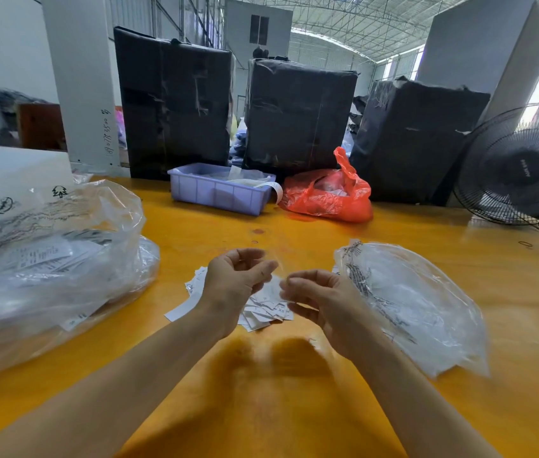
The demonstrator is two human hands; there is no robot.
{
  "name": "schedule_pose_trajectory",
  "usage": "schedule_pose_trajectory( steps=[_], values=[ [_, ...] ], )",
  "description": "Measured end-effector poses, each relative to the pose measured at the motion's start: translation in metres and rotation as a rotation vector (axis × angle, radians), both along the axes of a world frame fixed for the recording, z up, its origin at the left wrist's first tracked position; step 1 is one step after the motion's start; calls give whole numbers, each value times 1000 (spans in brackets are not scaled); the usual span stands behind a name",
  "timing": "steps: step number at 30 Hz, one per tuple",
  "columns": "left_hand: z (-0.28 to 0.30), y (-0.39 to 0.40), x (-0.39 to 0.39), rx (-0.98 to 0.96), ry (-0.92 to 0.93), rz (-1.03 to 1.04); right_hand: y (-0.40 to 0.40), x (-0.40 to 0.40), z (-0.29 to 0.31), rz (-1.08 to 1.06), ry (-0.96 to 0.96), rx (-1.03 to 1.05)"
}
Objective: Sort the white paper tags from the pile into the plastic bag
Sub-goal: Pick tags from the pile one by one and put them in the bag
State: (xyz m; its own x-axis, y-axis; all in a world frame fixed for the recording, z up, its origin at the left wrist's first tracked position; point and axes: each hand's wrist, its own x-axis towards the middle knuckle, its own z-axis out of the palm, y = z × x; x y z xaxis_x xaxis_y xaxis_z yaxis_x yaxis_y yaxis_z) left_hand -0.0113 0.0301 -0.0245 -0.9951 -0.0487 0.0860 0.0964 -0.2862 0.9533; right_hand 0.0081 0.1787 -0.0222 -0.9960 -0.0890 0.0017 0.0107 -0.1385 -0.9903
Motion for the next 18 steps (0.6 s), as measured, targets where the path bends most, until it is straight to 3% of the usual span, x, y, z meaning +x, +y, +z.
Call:
schedule_pose_trajectory(
  steps=[3,6,8,12,15,18],
  values=[
    [-2,-6,-3,-244,0,-105,5,-5,1,-97,75,-3],
    [-4,-10,-4,-549,70,-215,5,-5,-2,-131,377,424],
    [-4,-11,-4,-641,142,-245,-2,-2,-5,-99,519,612],
    [-5,-14,-9,-605,167,-145,-5,-10,-8,-242,520,502],
    [-5,-23,-17,-506,134,77,5,-20,-16,-360,538,782],
    [-7,-30,-23,-444,88,213,1,-28,-28,-224,481,1071]
  ],
)
